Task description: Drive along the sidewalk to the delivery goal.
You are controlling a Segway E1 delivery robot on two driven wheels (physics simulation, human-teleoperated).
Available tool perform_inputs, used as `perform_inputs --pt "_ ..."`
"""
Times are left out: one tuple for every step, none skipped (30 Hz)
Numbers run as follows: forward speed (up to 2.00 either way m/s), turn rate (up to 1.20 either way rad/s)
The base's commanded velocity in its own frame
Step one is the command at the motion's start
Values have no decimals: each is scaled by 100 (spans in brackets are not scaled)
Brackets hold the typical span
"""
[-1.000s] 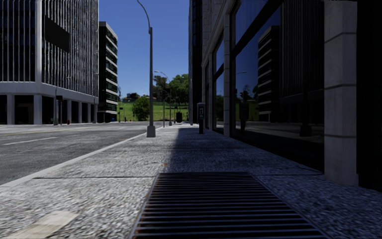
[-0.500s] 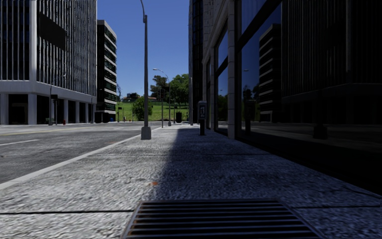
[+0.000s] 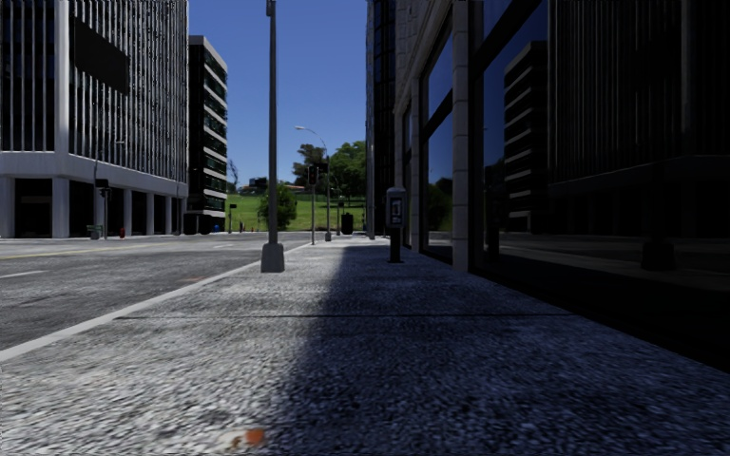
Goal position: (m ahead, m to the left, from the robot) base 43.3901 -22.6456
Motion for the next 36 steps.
perform_inputs --pt "200 22" --pt "200 23" --pt "200 23" --pt "200 23" --pt "200 23" --pt "200 24" --pt "200 24" --pt "200 24" --pt "200 24" --pt "200 24" --pt "200 24" --pt "200 24" --pt "200 24" --pt "200 24" --pt "200 24" --pt "200 24" --pt "200 24" --pt "200 21" --pt "200 13" --pt "200 13" --pt "200 0" --pt "200 0" --pt "200 0" --pt "200 0" --pt "200 0" --pt "200 0" --pt "200 0" --pt "200 0" --pt "200 0" --pt "200 0" --pt "200 0" --pt "200 0" --pt "200 0" --pt "200 0" --pt "200 0" --pt "200 0"
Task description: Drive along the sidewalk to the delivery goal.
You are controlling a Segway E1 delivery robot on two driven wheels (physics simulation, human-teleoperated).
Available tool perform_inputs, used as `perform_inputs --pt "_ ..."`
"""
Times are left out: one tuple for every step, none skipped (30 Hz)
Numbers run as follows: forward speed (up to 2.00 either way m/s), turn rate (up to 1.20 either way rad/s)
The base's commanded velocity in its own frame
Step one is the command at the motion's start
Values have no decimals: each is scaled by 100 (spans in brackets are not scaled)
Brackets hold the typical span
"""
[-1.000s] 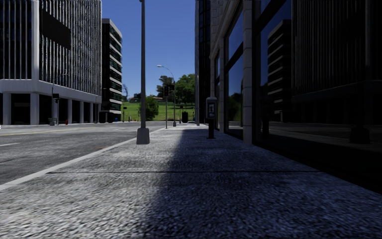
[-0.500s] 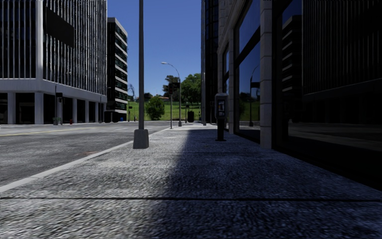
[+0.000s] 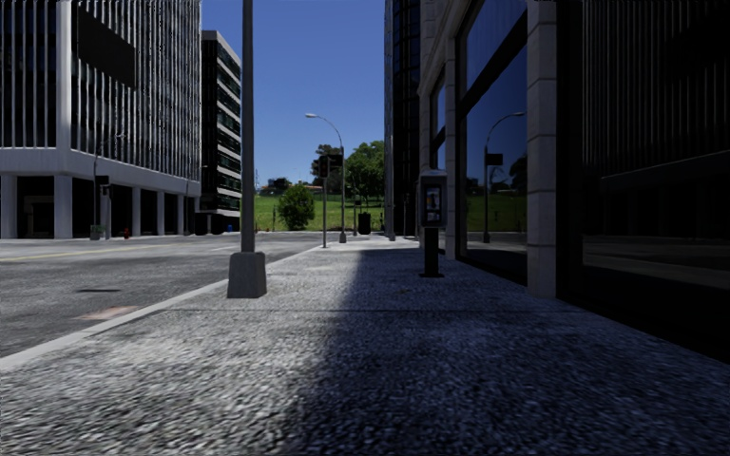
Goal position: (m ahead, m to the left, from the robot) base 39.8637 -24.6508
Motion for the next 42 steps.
perform_inputs --pt "200 0" --pt "200 0" --pt "200 0" --pt "200 0" --pt "200 0" --pt "200 0" --pt "200 0" --pt "200 0" --pt "200 0" --pt "200 0" --pt "200 0" --pt "200 0" --pt "200 0" --pt "200 0" --pt "200 0" --pt "200 0" --pt "200 0" --pt "200 0" --pt "200 0" --pt "200 0" --pt "200 0" --pt "200 0" --pt "200 0" --pt "200 0" --pt "200 0" --pt "200 0" --pt "200 0" --pt "200 0" --pt "200 0" --pt "200 0" --pt "200 0" --pt "200 0" --pt "200 0" --pt "200 0" --pt "200 0" --pt "200 0" --pt "200 0" --pt "200 0" --pt "200 0" --pt "200 0" --pt "200 0" --pt "200 0"
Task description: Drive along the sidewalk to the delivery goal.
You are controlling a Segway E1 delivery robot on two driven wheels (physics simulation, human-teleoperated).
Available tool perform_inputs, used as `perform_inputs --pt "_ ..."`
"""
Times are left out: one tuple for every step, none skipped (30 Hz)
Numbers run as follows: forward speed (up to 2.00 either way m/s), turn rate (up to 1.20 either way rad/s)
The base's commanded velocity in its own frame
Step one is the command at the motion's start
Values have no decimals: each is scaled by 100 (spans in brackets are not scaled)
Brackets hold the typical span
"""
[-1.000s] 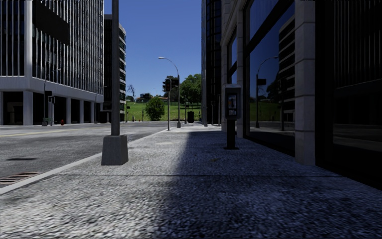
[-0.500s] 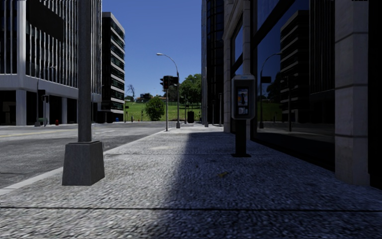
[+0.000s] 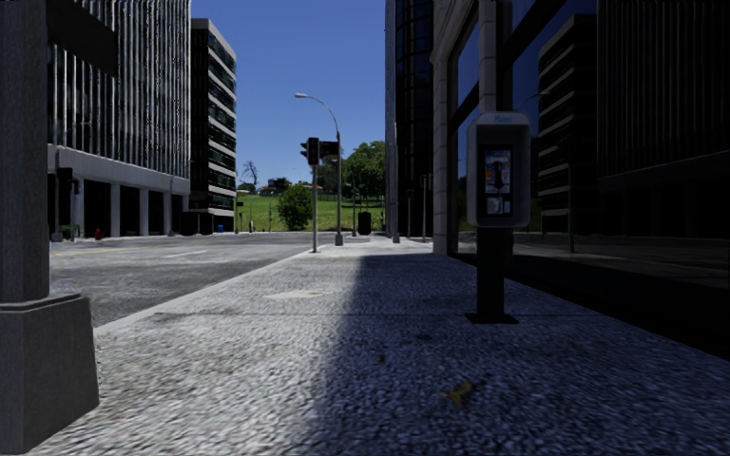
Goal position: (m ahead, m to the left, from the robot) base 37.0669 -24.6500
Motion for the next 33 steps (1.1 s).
perform_inputs --pt "200 0" --pt "200 0" --pt "200 0" --pt "200 0" --pt "200 0" --pt "200 0" --pt "200 0" --pt "200 0" --pt "200 0" --pt "200 0" --pt "200 0" --pt "200 0" --pt "200 0" --pt "200 0" --pt "200 0" --pt "200 0" --pt "200 0" --pt "200 0" --pt "200 0" --pt "200 0" --pt "200 0" --pt "200 0" --pt "200 0" --pt "200 0" --pt "200 0" --pt "200 0" --pt "200 0" --pt "200 0" --pt "200 0" --pt "200 0" --pt "200 0" --pt "200 0" --pt "200 0"
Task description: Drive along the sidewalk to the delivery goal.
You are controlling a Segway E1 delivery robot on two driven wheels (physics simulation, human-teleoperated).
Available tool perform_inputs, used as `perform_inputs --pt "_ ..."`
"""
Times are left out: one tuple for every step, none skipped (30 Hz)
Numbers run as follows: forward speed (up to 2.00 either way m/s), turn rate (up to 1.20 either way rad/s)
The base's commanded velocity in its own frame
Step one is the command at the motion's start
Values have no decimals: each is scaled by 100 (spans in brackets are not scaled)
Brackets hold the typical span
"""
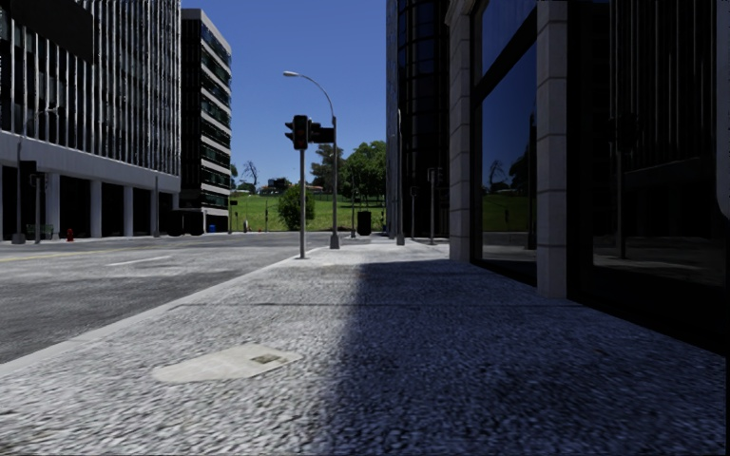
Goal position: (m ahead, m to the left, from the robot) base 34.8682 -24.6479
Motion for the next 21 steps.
perform_inputs --pt "200 0" --pt "200 0" --pt "200 0" --pt "200 0" --pt "200 0" --pt "200 0" --pt "200 0" --pt "200 0" --pt "200 0" --pt "200 0" --pt "200 0" --pt "200 0" --pt "200 0" --pt "200 0" --pt "200 0" --pt "200 0" --pt "200 0" --pt "200 0" --pt "200 0" --pt "200 0" --pt "200 0"
